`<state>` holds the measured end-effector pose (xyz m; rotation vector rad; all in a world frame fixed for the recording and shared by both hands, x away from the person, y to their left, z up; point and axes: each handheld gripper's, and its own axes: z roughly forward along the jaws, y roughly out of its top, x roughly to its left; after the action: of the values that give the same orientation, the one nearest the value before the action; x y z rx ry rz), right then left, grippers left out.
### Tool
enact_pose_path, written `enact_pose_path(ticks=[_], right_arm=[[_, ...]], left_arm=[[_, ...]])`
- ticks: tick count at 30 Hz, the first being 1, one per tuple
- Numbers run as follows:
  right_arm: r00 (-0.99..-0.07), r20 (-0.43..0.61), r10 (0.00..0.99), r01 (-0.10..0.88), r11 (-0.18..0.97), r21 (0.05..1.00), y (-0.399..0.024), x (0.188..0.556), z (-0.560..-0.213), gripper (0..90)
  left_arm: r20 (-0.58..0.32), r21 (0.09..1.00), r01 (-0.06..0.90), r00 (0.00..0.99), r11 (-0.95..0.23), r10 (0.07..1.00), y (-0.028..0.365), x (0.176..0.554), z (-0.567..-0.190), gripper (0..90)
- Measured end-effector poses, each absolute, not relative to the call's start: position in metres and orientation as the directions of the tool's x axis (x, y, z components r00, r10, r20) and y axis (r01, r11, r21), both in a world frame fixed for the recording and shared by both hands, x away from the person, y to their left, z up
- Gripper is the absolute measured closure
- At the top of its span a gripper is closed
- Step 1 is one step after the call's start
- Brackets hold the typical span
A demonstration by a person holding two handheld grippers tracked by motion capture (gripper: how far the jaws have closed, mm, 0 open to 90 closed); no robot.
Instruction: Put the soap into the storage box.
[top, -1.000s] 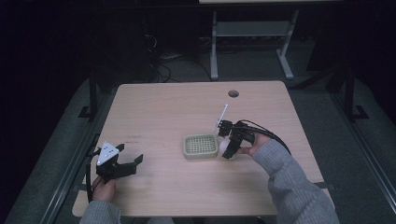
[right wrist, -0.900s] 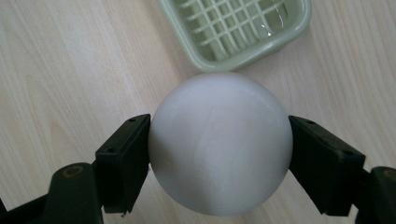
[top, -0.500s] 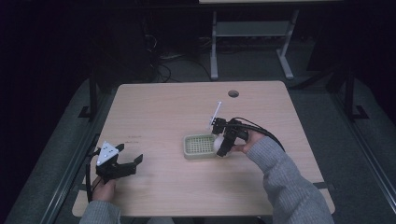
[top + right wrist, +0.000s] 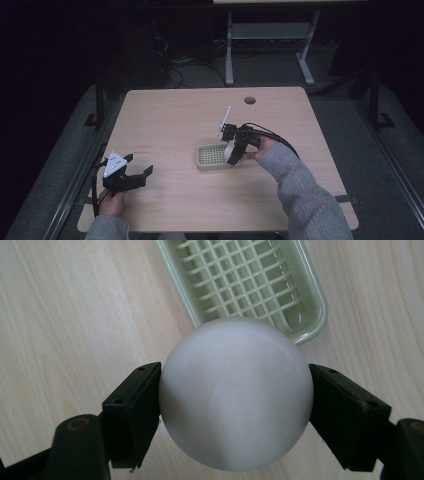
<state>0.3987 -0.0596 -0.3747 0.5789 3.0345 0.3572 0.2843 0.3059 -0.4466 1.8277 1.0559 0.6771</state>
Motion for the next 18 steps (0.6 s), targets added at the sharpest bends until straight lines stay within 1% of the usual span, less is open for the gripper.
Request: enact_pose_path(ticks=[18], right_arm=[[-0.938, 0.005, 0.346, 0.338, 0.914, 0.224, -0.04, 0.41, -0.372, 24.0]], left_arm=[[0.021, 0.891, 0.387, 0.487, -0.237, 0.873, 0.306, 0.284, -0.447, 12.8]])
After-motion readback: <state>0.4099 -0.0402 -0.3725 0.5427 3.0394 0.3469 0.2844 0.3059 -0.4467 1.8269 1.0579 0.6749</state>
